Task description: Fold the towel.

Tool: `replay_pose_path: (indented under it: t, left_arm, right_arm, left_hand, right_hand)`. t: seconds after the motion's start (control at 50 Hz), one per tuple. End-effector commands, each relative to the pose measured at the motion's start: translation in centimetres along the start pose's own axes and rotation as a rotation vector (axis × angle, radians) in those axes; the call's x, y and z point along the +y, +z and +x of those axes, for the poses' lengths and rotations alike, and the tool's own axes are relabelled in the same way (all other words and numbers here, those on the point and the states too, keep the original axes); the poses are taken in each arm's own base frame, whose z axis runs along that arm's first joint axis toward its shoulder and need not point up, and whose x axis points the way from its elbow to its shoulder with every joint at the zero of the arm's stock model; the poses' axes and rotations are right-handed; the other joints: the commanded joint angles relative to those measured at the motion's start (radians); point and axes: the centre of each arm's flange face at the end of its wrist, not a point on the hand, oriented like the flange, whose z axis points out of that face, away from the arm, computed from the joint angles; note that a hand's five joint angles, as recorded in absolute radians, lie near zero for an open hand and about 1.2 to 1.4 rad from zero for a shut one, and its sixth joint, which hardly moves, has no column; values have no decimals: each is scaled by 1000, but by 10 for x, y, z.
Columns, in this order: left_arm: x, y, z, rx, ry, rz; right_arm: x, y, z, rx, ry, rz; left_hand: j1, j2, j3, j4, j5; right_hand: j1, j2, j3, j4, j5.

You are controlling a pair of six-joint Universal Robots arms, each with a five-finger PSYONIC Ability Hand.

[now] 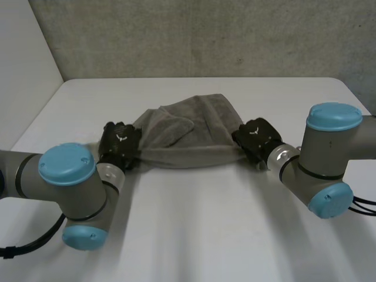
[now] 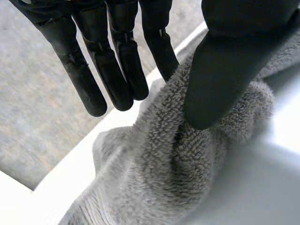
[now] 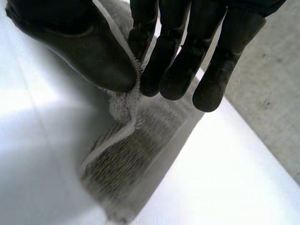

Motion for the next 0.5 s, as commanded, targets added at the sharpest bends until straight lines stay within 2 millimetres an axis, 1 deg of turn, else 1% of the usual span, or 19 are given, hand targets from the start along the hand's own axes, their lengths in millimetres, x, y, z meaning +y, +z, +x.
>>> replay_pose_path:
  t: [0.02,0.04,0.06,0.08,0.1,0.14,0.16,0.18,0.2,0.22,0.26,0.28,0.32,0.36,0.38,0.4,0.42,0.46,0.5]
  left_arm:
    - [-16,-14,-8,8,2,-10]
    - [-16,-14,-8,8,2,-10]
    - [-22,-19,-12,5,-6,1]
    - [-27,-24,-15,5,-7,7]
    - [-28,-24,-15,5,-7,7]
    - [-40,-34,-22,-2,1,31]
    - [-40,-34,-22,-2,1,31]
    - [-45,-39,-25,-4,-2,45]
    - [-45,-39,-25,-4,-2,46]
    - [-50,-42,-28,-9,-4,58]
    - [-54,-44,-33,-19,-6,67]
    - [-55,-44,-36,-24,-5,66]
    - [-55,-44,-38,-28,-8,66]
    - [-50,-37,-52,-51,-9,49]
    - [-50,-37,-52,-51,-9,49]
    - [-46,-33,-60,-59,-12,38]
    - [-46,-33,-60,-59,-12,38]
    - [-38,-28,-65,-27,-12,23]
    - [-35,-28,-64,9,-13,21]
  right_arm:
    - [-9,-9,9,21,7,12]
    - [-16,-15,12,30,7,24]
    - [-16,-15,12,30,7,24]
    - [-19,-20,13,30,7,29]
    - [-19,-20,13,30,7,29]
    - [-24,-29,13,31,5,33]
    - [-24,-29,13,31,5,33]
    - [-26,-35,13,30,2,35]
    - [-27,-40,13,31,-5,33]
    - [-27,-40,13,31,-5,33]
    - [-21,-48,15,33,2,13]
    - [-21,-48,15,33,2,13]
    - [-15,-56,21,46,14,-6]
    - [-13,-59,24,56,18,-12]
    - [-13,-59,24,56,18,-12]
    - [-9,-61,24,58,23,-22]
    - [-6,-63,24,59,29,-30]
    - [-2,-63,24,54,34,-37]
    - [0,-64,25,51,38,-39]
  left_hand:
    - [20,21,20,21,21]
    - [19,21,20,20,21]
    - [-106,-104,-105,-105,-104]
    - [-287,-286,-287,-286,-286]
    - [-289,-288,-289,-288,-288]
    - [-707,-706,-707,-706,-706]
    - [-709,-708,-709,-708,-707]
    - [-720,-719,-720,-719,-719]
    - [-721,-719,-720,-719,-719]
    - [-723,-722,-723,-722,-722]
    - [-726,-725,-726,-725,-725]
    - [-726,-725,-726,-725,-725]
    - [-726,-725,-726,-725,-725]
    - [-721,-719,-720,-719,-719]
    - [-721,-719,-720,-719,-719]
    - [-712,-711,-712,-711,-710]
    - [-712,-711,-711,-711,-710]
    - [-688,-687,-688,-687,-687]
    - [-671,-670,-671,-670,-669]
  right_hand:
    - [60,60,62,63,48]
    - [60,60,62,63,48]
    - [60,60,62,63,48]
    - [60,60,62,63,48]
    - [60,60,62,63,48]
    - [60,60,62,63,48]
    - [60,60,62,63,48]
    - [60,60,62,63,48]
    - [60,60,62,63,48]
    - [60,60,62,63,48]
    - [60,60,62,63,48]
    - [60,60,62,63,48]
    - [60,60,62,63,48]
    - [60,60,62,63,48]
    - [60,60,62,63,48]
    - [60,60,62,63,48]
    - [60,60,62,63,48]
    - [60,60,62,63,48]
    - [60,60,62,63,48]
